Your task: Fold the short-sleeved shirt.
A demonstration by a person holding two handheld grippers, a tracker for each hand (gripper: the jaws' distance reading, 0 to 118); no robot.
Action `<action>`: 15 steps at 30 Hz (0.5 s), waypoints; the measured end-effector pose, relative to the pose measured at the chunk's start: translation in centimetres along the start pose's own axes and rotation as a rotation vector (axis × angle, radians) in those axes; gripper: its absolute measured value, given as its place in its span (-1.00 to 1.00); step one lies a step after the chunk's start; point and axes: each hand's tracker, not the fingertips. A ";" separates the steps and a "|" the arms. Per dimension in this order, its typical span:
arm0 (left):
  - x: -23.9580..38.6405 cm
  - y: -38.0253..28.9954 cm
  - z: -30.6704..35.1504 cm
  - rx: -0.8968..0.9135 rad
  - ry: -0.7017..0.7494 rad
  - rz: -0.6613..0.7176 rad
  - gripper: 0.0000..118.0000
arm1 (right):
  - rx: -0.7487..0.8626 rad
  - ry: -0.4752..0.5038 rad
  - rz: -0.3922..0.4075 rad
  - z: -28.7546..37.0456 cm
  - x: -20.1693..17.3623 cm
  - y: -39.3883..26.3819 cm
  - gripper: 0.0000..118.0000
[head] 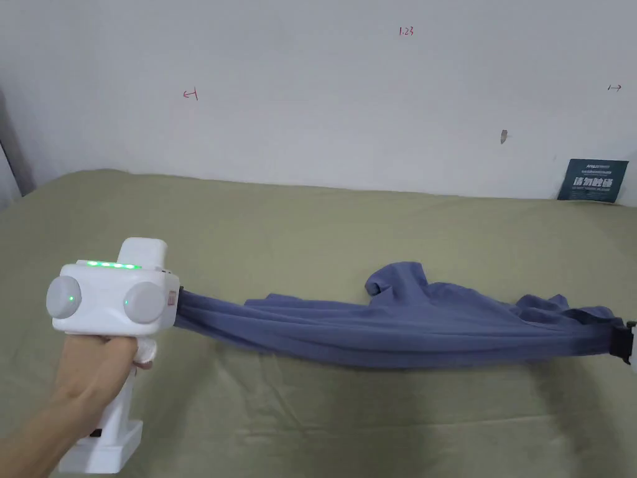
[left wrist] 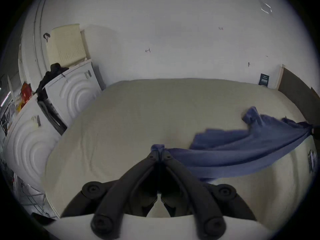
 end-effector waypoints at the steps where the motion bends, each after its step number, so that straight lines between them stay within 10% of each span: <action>1: -0.3 -1.1 0.9 -0.008 -0.007 0.000 -1.00 | -0.007 0.004 -0.001 1.1 0.7 -1.0 -1.00; 15: -4.6 -16.3 8.6 -0.131 -0.070 0.030 -1.00 | -0.074 0.007 -0.042 12.2 2.9 -16.0 -1.00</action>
